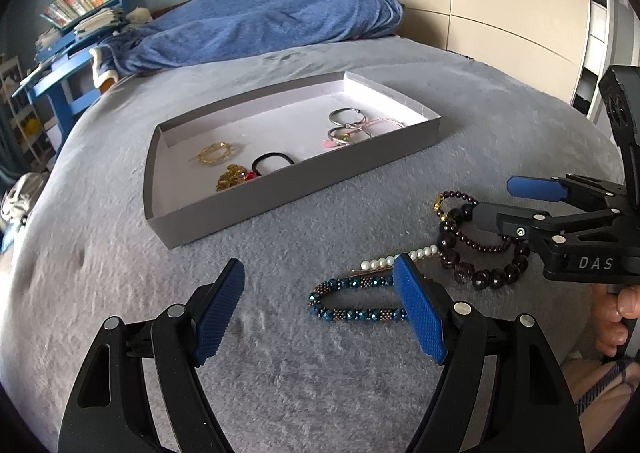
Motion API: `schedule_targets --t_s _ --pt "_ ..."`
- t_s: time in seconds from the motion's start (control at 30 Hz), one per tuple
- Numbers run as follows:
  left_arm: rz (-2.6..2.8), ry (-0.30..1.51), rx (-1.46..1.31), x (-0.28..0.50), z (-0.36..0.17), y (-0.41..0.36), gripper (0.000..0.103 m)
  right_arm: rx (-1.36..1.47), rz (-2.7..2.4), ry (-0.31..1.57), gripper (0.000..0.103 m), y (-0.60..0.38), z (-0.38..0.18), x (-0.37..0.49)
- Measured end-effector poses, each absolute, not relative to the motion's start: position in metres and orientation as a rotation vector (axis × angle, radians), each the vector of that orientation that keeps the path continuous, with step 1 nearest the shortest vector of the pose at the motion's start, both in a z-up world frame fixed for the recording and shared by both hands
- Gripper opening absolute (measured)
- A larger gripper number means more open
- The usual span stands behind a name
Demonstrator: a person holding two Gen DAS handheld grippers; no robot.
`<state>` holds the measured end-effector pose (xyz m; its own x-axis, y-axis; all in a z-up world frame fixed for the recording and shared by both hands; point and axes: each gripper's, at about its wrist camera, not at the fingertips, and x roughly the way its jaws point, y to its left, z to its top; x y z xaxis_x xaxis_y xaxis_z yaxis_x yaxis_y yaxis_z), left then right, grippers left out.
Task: Organize jewelry
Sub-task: 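Grasp the blue beaded bracelet with the left gripper while the right approaches the dark bead bracelet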
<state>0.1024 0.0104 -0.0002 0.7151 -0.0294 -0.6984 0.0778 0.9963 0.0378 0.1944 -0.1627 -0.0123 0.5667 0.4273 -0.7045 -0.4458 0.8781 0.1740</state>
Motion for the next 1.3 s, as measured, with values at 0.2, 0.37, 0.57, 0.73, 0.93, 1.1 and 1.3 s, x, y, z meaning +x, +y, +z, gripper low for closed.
schedule_targets --t_s 0.2,0.37,0.57,0.73,0.93,1.1,1.3 --pt "-0.062 0.786 0.059 0.102 -0.004 0.012 0.077 -0.007 0.489 0.824 0.076 -0.169 -0.015 0.188" --pt "-0.062 0.790 0.058 0.101 -0.005 0.012 0.077 -0.001 0.470 0.834 0.076 -0.171 -0.017 0.189" --pt "-0.067 0.816 0.057 0.102 -0.010 0.013 0.077 0.003 0.449 0.854 0.077 -0.176 -0.020 0.189" --pt "-0.084 0.842 0.044 0.104 -0.015 0.014 0.077 0.005 0.433 0.873 0.077 -0.181 -0.024 0.189" --pt "-0.110 0.887 0.057 0.111 -0.022 0.009 0.072 0.006 0.439 0.885 0.077 -0.180 -0.027 0.190" --pt "-0.104 0.907 -0.012 0.116 -0.026 0.022 0.050 0.010 0.438 0.883 0.077 -0.182 -0.027 0.190" --pt "-0.050 0.889 -0.066 0.113 -0.026 0.036 0.015 0.003 0.448 0.872 0.075 -0.180 -0.025 0.189"
